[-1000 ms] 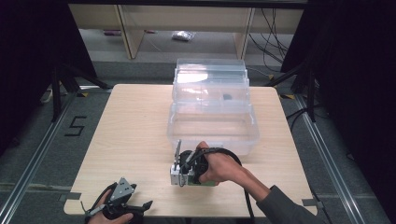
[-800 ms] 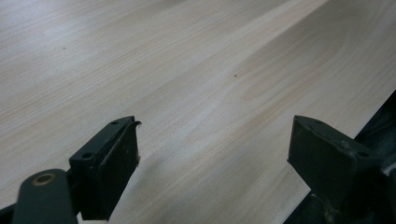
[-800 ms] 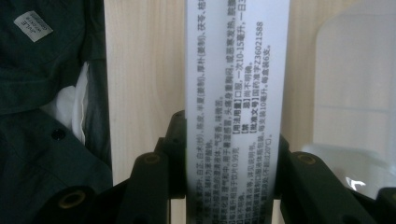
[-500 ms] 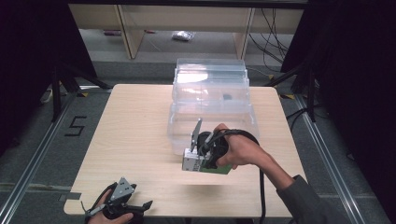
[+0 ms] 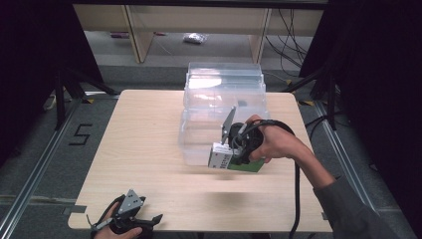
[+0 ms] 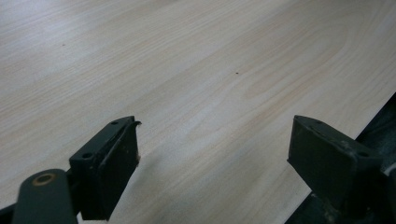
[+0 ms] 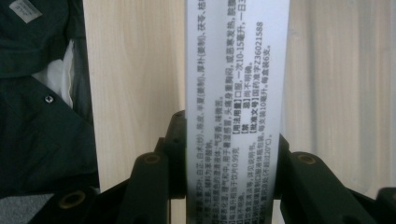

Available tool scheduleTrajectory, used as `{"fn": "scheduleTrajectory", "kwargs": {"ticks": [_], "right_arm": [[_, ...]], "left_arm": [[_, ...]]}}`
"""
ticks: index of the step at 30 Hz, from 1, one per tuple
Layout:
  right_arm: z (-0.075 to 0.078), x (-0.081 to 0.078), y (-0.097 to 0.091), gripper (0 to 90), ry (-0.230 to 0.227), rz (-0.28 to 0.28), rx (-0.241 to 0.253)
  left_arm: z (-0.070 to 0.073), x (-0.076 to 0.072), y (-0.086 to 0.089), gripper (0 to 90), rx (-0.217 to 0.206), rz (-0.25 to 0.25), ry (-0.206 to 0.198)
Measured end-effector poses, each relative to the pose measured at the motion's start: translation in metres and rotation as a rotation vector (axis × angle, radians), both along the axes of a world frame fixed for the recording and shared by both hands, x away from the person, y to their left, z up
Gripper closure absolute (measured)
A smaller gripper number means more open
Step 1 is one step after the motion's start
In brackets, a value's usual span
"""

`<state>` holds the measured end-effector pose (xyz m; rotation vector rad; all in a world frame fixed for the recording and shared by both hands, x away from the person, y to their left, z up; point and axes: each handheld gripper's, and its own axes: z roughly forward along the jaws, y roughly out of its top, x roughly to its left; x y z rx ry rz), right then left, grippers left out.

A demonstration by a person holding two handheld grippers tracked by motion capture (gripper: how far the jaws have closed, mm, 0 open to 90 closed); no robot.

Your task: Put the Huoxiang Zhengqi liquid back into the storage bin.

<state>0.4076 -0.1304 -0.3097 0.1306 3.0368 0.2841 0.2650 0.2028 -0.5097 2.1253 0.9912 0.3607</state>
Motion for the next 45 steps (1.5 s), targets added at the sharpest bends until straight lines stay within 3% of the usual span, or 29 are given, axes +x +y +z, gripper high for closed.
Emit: {"fn": "scheduleTrajectory", "kwargs": {"ticks": [4,5,6,7,8,9,11,19,20,24,29,30,34,35,36,37,40,43,44,45], "right_arm": [[0.007,0.010,-0.005,64.8,-0.017,0.027,0.001],[0.010,0.010,-0.007,64.8,-0.015,-0.022,-0.010],[0.011,0.013,-0.007,64.8,-0.037,0.008,-0.011],[0.014,0.013,-0.008,64.8,-0.032,-0.043,-0.021],[0.014,0.019,-0.009,64.8,-0.050,0.012,-0.005],[0.016,0.018,-0.010,64.8,-0.035,-0.044,-0.015],[0.018,0.025,-0.013,64.8,-0.045,-0.034,-0.008],[0.014,0.054,-0.023,64.8,-0.051,-0.036,-0.010],[0.012,0.058,-0.024,64.8,-0.045,-0.058,-0.012],[0.006,0.074,-0.028,64.8,-0.042,-0.060,-0.014],[-0.008,0.089,-0.031,64.8,-0.044,-0.035,-0.039],[-0.012,0.092,-0.031,64.8,-0.037,-0.030,-0.048],[-0.024,0.100,-0.033,64.8,-0.032,-0.023,-0.061],[-0.028,0.101,-0.033,64.8,-0.017,-0.049,-0.076],[-0.031,0.104,-0.034,64.7,-0.028,-0.023,-0.076],[-0.034,0.104,-0.035,64.8,-0.011,-0.050,-0.079],[-0.042,0.108,-0.036,64.7,-0.001,-0.059,-0.100],[-0.051,0.109,-0.037,64.7,0.000,-0.049,-0.110],[-0.054,0.113,-0.038,64.7,-0.008,-0.008,-0.103],[-0.055,0.112,-0.038,64.6,0.001,-0.033,-0.108]], "left_arm": [[0.000,0.000,0.000,15.5,0.000,0.000,0.002],[0.000,0.000,0.000,15.5,-0.005,0.006,0.001],[0.000,0.000,0.000,15.5,-0.007,0.007,-0.002],[0.000,0.000,0.000,15.5,0.001,0.001,0.002],[0.000,0.000,0.000,15.5,0.000,0.000,-0.001],[0.000,0.000,0.000,15.5,0.002,0.001,0.003],[0.000,0.000,0.000,15.5,-0.007,0.007,-0.001],[0.000,0.000,0.003,15.5,-0.002,0.005,0.003],[0.000,0.001,0.003,15.5,-0.012,0.010,0.002],[-0.002,0.001,0.002,15.5,-0.019,0.021,0.005],[-0.002,0.001,0.002,15.5,-0.028,0.012,0.001],[-0.001,0.001,0.003,15.5,-0.008,0.000,0.007],[-0.001,0.000,0.003,15.5,-0.014,0.008,0.008],[-0.001,0.000,0.003,15.5,-0.015,0.007,0.007],[-0.001,0.000,0.003,15.5,-0.014,0.006,0.007],[-0.001,0.000,0.003,15.5,-0.015,0.005,0.006],[-0.001,0.000,0.002,15.5,-0.015,0.006,0.009],[-0.001,0.000,0.002,15.5,-0.012,0.006,0.017],[-0.001,0.000,0.002,15.5,-0.015,0.012,0.013],[-0.001,0.000,0.002,15.5,-0.015,0.010,0.015]]}}
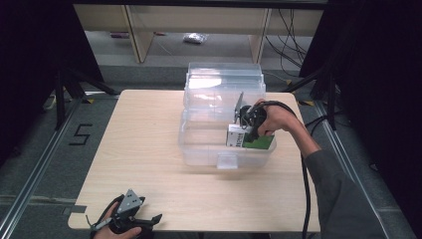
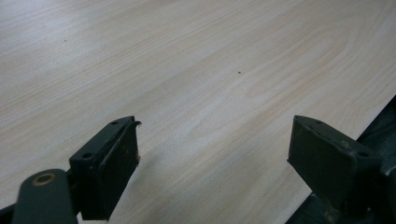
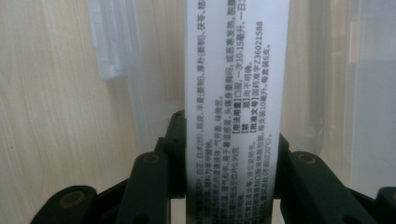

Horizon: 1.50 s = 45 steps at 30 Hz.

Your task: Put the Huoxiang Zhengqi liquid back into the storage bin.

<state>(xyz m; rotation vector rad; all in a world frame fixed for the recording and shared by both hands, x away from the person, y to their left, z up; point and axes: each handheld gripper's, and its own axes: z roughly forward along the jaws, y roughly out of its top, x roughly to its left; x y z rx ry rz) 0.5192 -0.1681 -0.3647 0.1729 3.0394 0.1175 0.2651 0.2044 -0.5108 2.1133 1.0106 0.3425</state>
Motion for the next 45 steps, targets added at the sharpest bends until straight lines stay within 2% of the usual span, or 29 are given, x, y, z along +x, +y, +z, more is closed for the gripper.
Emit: {"fn": "scheduleTrajectory", "kwargs": {"ticks": [1,4,7,11,13,15,18,20,23,24,28,30,32,33,37,38,39,40,41,42,44,45], "right_arm": [[-0.001,0.001,-0.001,64.7,-0.001,-0.013,-0.017],[-0.004,0.003,-0.001,64.6,-0.006,-0.005,-0.006],[-0.009,0.005,-0.003,64.6,0.002,0.034,0.012],[-0.014,0.003,-0.004,64.6,0.015,-0.024,-0.004],[-0.015,0.004,-0.006,64.6,0.022,-0.025,-0.023],[-0.018,0.005,-0.006,64.6,0.015,-0.015,-0.017],[-0.022,0.006,-0.007,64.6,0.024,-0.031,-0.020],[-0.027,0.009,-0.008,64.6,0.032,0.012,0.002],[-0.032,0.009,-0.009,64.6,0.051,-0.008,0.004],[-0.034,0.010,-0.010,64.5,0.050,0.015,0.005],[-0.038,0.011,-0.011,64.5,0.055,-0.010,-0.007],[-0.038,0.009,-0.011,64.4,0.058,-0.041,-0.024],[-0.041,0.012,-0.011,64.3,0.053,-0.002,-0.005],[-0.041,0.010,-0.010,64.3,0.056,-0.039,-0.030],[-0.045,0.009,-0.010,64.2,0.073,-0.048,-0.028],[-0.046,0.011,-0.010,64.2,0.076,-0.023,-0.019],[-0.047,0.010,-0.010,64.1,0.070,-0.022,-0.025],[-0.048,0.008,-0.010,64.0,0.082,-0.045,-0.039],[-0.051,0.012,-0.012,63.7,0.075,0.027,-0.014],[-0.051,0.010,-0.011,63.6,0.076,0.000,-0.022],[-0.052,0.008,-0.011,63.2,0.072,-0.016,-0.033],[-0.053,0.011,-0.012,63.0,0.076,0.022,-0.022]], "left_arm": [[0.000,0.000,0.000,15.5,0.001,-0.003,0.002],[0.000,0.001,0.000,15.5,-0.002,-0.003,-0.002],[0.000,0.000,0.000,15.5,0.004,-0.005,0.001],[0.000,0.000,0.000,15.5,-0.003,-0.002,-0.004],[-0.001,0.001,0.000,15.5,0.005,-0.004,-0.001],[-0.001,0.001,0.000,15.5,0.004,-0.001,-0.001],[-0.001,0.001,0.000,15.5,0.005,-0.005,-0.002],[-0.001,0.001,0.000,15.5,0.005,-0.001,-0.001],[-0.001,0.000,0.000,15.6,0.003,-0.006,-0.003],[-0.001,0.001,0.000,15.5,0.007,-0.005,-0.001],[-0.001,0.001,-0.001,15.5,0.003,-0.007,-0.003],[-0.001,0.001,0.000,15.5,0.008,-0.007,0.000],[-0.001,0.001,0.000,15.5,0.006,-0.003,-0.003],[-0.001,0.001,-0.001,15.5,0.002,-0.005,-0.003],[-0.001,0.001,0.000,15.5,0.005,-0.003,-0.002],[-0.001,0.001,-0.001,15.5,0.005,-0.004,-0.003],[-0.001,0.001,-0.001,15.5,0.003,-0.007,-0.003],[-0.001,0.001,0.000,15.5,0.008,-0.007,-0.001],[-0.001,0.001,-0.001,15.5,0.005,-0.005,-0.001],[-0.001,0.001,0.000,15.5,0.010,-0.009,0.002],[-0.001,0.001,-0.001,15.5,0.009,-0.007,-0.003],[-0.001,0.001,0.000,15.5,0.010,-0.011,0.001]]}}
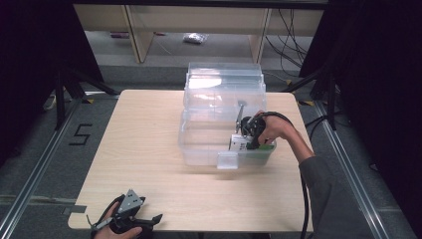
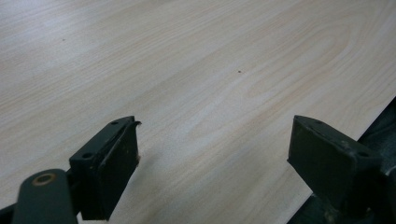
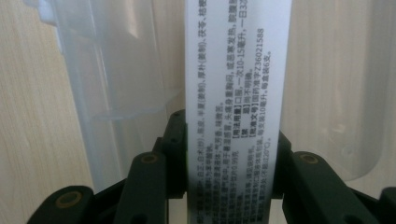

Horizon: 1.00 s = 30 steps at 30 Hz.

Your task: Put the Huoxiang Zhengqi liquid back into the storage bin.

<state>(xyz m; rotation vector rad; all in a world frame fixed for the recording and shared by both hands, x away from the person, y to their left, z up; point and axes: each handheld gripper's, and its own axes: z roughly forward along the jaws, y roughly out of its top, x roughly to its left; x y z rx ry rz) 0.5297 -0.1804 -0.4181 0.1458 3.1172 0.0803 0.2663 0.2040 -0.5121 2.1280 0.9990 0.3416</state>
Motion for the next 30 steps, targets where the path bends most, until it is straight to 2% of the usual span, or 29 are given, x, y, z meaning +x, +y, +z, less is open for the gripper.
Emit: {"fn": "scheduleTrajectory", "kwargs": {"ticks": [1,3,4,5,6,7,8,9,14,15,17,19,21,22,23,24,26,29,30], "right_arm": [[-0.001,-0.001,0.001,62.5,0.006,0.011,0.008],[0.001,-0.005,0.002,62.3,0.014,-0.041,-0.006],[0.001,-0.002,0.002,62.0,0.000,0.009,0.007],[0.001,-0.002,0.002,61.4,0.009,0.013,0.012],[0.006,-0.005,0.002,60.9,0.022,-0.041,-0.013],[0.007,-0.005,0.001,60.6,0.015,-0.033,0.002],[0.009,-0.003,0.000,60.0,0.003,0.001,0.018],[0.011,-0.005,0.000,59.6,0.001,-0.014,0.011],[0.028,-0.006,-0.007,56.3,-0.019,-0.034,0.039],[0.032,-0.009,-0.008,54.7,-0.031,-0.088,0.030],[0.038,-0.010,-0.011,54.2,-0.038,-0.098,0.057],[0.046,-0.013,-0.016,53.6,-0.066,-0.144,0.092],[0.052,-0.015,-0.020,51.3,-0.075,-0.150,0.119],[0.056,-0.018,-0.023,50.5,-0.080,-0.173,0.135],[0.058,-0.019,-0.025,50.0,-0.081,-0.162,0.155],[0.063,-0.024,-0.027,48.7,-0.087,-0.222,0.178],[0.067,-0.025,-0.031,45.8,-0.097,-0.248,0.214],[0.069,-0.030,-0.034,43.1,-0.108,-0.342,0.263],[0.069,-0.031,-0.034,41.8,-0.112,-0.345,0.283]], "left_arm": [[-0.001,0.000,0.000,15.5,-0.002,0.003,-0.001],[0.000,0.000,0.000,15.5,0.003,0.004,-0.005],[-0.001,0.000,-0.001,15.5,-0.011,0.019,-0.009],[0.000,0.000,-0.001,15.5,-0.002,0.007,-0.002],[0.000,0.000,0.000,15.5,-0.002,0.003,0.002],[0.000,0.000,0.000,15.5,-0.003,0.005,0.000],[0.000,0.000,0.000,15.5,-0.005,0.006,-0.003],[-0.001,0.000,-0.001,15.5,-0.008,0.017,-0.009],[0.000,0.000,-0.001,15.5,-0.007,0.005,-0.005],[0.000,0.000,-0.001,15.5,-0.007,0.004,-0.006],[-0.001,0.000,-0.001,15.5,-0.007,0.018,-0.007],[0.000,0.000,-0.001,15.5,-0.008,0.010,-0.004],[0.000,0.000,-0.001,15.5,0.001,0.006,-0.001],[0.000,0.000,0.000,15.5,0.001,0.006,0.000],[-0.001,0.000,-0.001,15.5,-0.005,0.019,-0.001],[0.000,0.000,-0.001,15.5,-0.005,0.018,0.002],[0.000,0.000,-0.001,15.5,-0.005,0.016,0.000],[-0.001,0.001,-0.001,15.5,-0.007,0.018,-0.002],[-0.001,0.001,-0.001,15.5,-0.008,0.018,-0.002]]}}
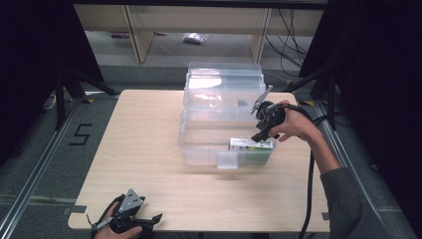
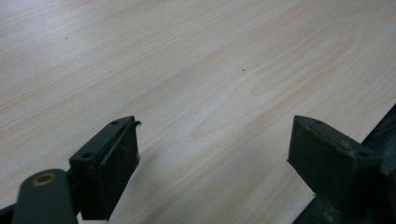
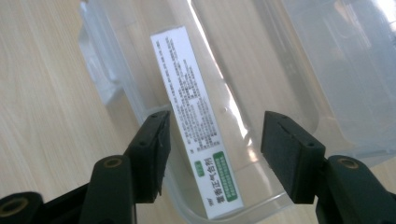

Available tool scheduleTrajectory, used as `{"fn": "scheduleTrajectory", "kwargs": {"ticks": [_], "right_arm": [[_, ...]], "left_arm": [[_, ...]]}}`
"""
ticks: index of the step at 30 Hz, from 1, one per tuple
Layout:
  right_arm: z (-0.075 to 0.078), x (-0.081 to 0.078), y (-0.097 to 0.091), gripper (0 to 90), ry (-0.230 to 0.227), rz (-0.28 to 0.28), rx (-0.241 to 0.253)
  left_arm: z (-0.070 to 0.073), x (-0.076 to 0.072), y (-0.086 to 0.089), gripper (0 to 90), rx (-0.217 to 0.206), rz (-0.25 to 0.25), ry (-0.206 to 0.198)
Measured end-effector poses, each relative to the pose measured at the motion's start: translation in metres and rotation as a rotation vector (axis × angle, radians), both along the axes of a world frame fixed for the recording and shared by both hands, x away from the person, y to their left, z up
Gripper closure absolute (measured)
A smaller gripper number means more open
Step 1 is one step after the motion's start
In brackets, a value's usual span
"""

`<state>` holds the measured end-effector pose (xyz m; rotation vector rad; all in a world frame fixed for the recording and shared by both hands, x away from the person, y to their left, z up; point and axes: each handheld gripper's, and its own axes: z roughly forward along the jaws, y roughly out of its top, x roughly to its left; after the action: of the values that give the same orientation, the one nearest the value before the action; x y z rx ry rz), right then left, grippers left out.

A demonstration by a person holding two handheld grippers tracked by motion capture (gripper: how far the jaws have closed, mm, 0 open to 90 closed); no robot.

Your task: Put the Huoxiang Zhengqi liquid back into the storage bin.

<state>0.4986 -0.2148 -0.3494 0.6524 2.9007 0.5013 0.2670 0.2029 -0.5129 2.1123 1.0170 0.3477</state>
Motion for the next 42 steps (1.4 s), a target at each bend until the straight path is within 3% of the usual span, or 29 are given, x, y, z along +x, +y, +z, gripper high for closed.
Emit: {"fn": "scheduleTrajectory", "kwargs": {"ticks": [5,7,16,21,23,24,25,26,27,28,33,35,37,38,39,42], "right_arm": [[-0.002,-0.009,0.003,39.1,-0.017,-0.047,0.029],[-0.001,-0.013,0.004,37.4,-0.032,-0.077,0.051],[0.004,-0.033,0.005,33.2,-0.062,-0.124,0.119],[0.005,-0.038,0.002,32.8,-0.075,-0.133,0.163],[0.005,-0.039,0.001,32.3,-0.075,-0.160,0.176],[0.004,-0.039,0.000,32.2,-0.067,-0.146,0.190],[0.004,-0.042,0.000,31.8,-0.089,-0.173,0.187],[0.004,-0.043,0.001,31.4,-0.075,-0.190,0.187],[0.002,-0.043,0.000,31.4,-0.091,-0.172,0.198],[0.002,-0.045,0.000,31.2,-0.098,-0.185,0.201],[-0.003,-0.050,-0.001,29.4,-0.121,-0.191,0.226],[-0.004,-0.053,-0.001,28.9,-0.122,-0.182,0.234],[-0.005,-0.057,0.000,28.5,-0.109,-0.208,0.247],[-0.009,-0.056,-0.001,28.3,-0.133,-0.195,0.258],[-0.008,-0.058,-0.002,28.1,-0.105,-0.220,0.251],[-0.012,-0.062,-0.003,27.6,-0.129,-0.202,0.291]], "left_arm": [[0.001,0.001,0.002,15.5,0.026,-0.004,0.005],[0.001,0.000,0.001,15.5,0.016,0.000,0.002],[0.001,0.000,0.001,15.5,0.015,0.007,-0.004],[0.001,0.000,0.001,15.6,0.008,-0.002,0.003],[0.001,0.000,0.001,15.5,0.006,0.000,0.000],[0.001,0.000,0.002,15.5,0.026,-0.005,0.004],[0.000,0.000,0.001,15.5,0.016,0.007,0.000],[0.001,0.001,0.001,15.5,0.019,0.006,0.001],[0.000,0.000,0.000,15.5,0.007,0.011,-0.005],[0.001,0.000,0.001,15.5,0.004,-0.008,-0.003],[0.001,0.000,0.001,15.5,0.011,0.006,0.000],[0.001,0.000,0.001,15.5,0.014,0.005,0.002],[0.000,0.000,0.001,15.5,0.008,0.011,0.000],[0.001,0.000,0.001,15.5,0.006,-0.001,0.002],[0.001,-0.001,0.001,15.5,0.011,-0.004,0.000],[0.001,0.000,0.002,15.5,0.019,0.005,0.001]]}}
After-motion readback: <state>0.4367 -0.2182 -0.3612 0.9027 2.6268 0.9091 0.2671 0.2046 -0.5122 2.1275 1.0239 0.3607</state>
